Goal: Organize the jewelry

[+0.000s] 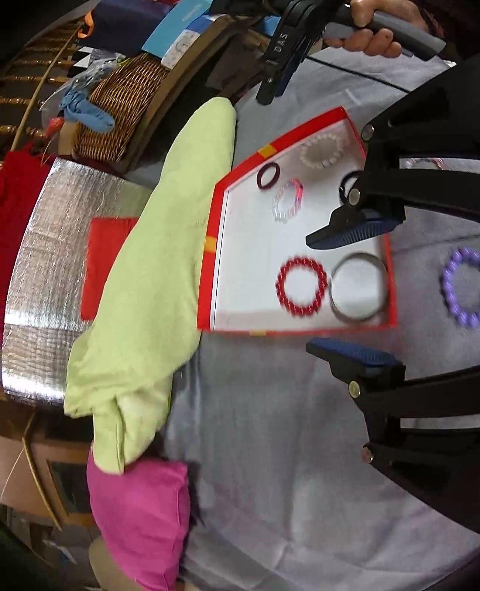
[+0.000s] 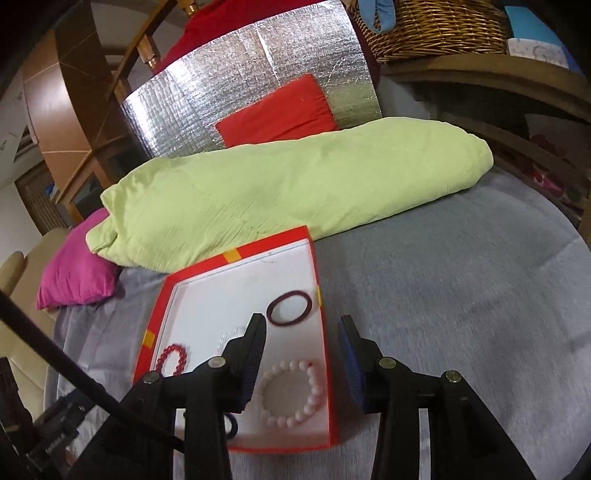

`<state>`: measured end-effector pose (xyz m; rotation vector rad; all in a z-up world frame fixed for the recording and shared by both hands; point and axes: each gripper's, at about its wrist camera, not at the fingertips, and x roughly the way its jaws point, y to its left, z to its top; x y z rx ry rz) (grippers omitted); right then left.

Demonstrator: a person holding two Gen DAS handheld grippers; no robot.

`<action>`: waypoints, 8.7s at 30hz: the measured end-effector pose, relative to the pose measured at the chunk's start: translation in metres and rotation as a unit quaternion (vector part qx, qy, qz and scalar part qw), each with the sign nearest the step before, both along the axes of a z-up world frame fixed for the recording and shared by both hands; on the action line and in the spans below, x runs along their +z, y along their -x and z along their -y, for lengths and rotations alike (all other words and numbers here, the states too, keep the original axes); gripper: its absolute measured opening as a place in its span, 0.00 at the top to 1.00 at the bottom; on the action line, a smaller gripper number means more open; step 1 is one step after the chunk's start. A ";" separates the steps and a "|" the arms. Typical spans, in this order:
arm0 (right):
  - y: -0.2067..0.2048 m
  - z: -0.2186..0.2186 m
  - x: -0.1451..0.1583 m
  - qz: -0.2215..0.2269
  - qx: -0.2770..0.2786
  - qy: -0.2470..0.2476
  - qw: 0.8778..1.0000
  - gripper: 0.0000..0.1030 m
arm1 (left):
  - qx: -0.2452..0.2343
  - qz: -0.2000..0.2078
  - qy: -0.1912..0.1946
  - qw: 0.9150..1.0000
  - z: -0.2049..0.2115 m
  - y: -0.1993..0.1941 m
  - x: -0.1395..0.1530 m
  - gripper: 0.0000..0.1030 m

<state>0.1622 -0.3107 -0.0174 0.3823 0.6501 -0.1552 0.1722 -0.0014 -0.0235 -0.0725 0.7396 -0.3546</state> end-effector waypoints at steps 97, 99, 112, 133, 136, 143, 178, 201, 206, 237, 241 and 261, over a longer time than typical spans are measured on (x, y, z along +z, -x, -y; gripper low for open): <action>0.042 -0.077 -0.088 -0.177 0.148 -0.004 0.973 0.89 | -0.085 -0.094 -0.162 0.979 0.016 0.066 -0.086 0.05; 0.042 -0.076 -0.089 -0.176 0.150 -0.006 0.973 0.89 | -0.074 -0.099 -0.160 0.979 0.015 0.065 -0.088 0.00; 0.042 -0.074 -0.090 -0.173 0.157 -0.017 0.972 0.89 | -0.060 -0.086 -0.179 0.978 0.011 0.063 -0.074 0.03; 0.045 -0.071 -0.090 -0.174 0.167 -0.028 0.970 0.88 | -0.120 -0.068 -0.094 0.986 0.034 0.067 -0.059 0.90; 0.046 -0.072 -0.090 -0.173 0.171 -0.025 0.970 0.88 | -0.118 -0.068 -0.089 0.987 0.032 0.065 -0.057 0.90; 0.048 -0.081 -0.087 -0.168 0.188 -0.002 0.968 0.74 | -0.112 -0.078 -0.089 0.987 0.029 0.062 -0.061 0.90; 0.053 -0.067 -0.088 -0.165 0.144 0.070 0.973 0.89 | -0.161 -0.026 -0.044 0.986 0.058 0.082 -0.030 0.90; 0.054 -0.072 -0.087 -0.154 0.142 0.084 0.974 0.91 | -0.114 -0.020 -0.112 0.987 0.058 0.078 -0.040 0.90; 0.055 -0.077 -0.082 -0.140 0.146 0.074 0.976 0.91 | -0.104 -0.027 -0.110 0.988 0.055 0.074 -0.043 0.90; 0.053 -0.074 -0.090 -0.158 0.159 0.055 0.973 0.89 | -0.060 -0.085 -0.099 0.990 0.029 0.055 -0.064 0.46; 0.054 -0.071 -0.090 -0.156 0.165 0.045 0.973 0.89 | -0.059 -0.096 -0.088 0.990 0.024 0.054 -0.067 0.40; 0.057 -0.072 -0.090 -0.154 0.179 0.050 0.971 0.89 | -0.095 -0.066 -0.089 0.989 0.030 0.062 -0.062 0.86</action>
